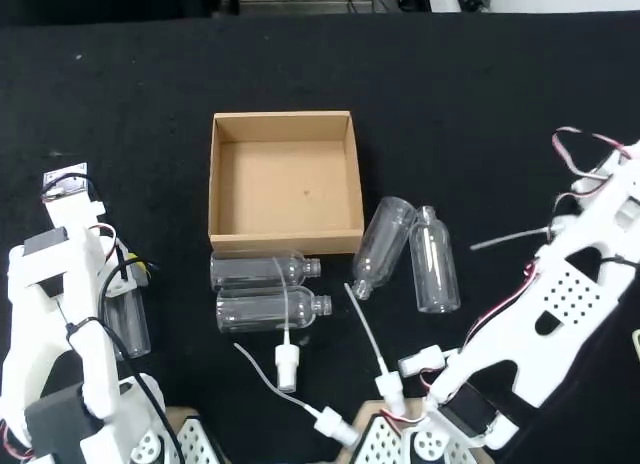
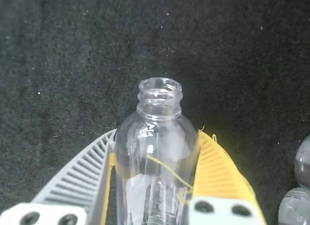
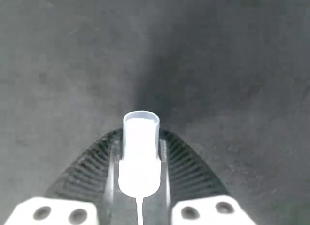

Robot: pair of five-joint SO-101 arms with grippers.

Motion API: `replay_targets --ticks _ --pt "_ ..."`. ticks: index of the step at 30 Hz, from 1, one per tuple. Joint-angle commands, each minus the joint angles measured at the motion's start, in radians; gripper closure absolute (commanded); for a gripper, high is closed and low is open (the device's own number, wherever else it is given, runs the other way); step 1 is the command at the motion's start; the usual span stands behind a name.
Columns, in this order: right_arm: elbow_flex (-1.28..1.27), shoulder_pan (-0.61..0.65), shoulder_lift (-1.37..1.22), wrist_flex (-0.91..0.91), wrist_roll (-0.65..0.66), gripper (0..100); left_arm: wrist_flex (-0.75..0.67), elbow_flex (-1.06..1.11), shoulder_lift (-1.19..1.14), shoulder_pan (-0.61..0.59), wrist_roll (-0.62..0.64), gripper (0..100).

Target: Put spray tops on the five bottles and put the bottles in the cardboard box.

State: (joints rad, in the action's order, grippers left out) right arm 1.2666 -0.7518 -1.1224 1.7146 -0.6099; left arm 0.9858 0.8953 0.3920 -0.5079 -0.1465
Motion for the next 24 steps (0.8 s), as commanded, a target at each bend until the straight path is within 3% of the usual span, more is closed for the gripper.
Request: replay_targets --ticks 1,11,18,24 --pt "0.171 0.032 0.016 0.017 0.244 98.7 -0.011 -0.004 0.037 0.004 -0.003 97" --pt "0.205 0.164 -0.027 0.002 1.103 98.2 -0.009 -0.004 0.037 -0.002 -0.003 97" --pt "0.199 0.160 -0.107 0.046 1.180 79.6 -0.009 -0.004 0.037 0.002 -0.003 97" --pt "0.191 0.153 -0.114 0.051 1.180 70.4 -0.011 -0.004 0.037 0.005 -0.003 97"
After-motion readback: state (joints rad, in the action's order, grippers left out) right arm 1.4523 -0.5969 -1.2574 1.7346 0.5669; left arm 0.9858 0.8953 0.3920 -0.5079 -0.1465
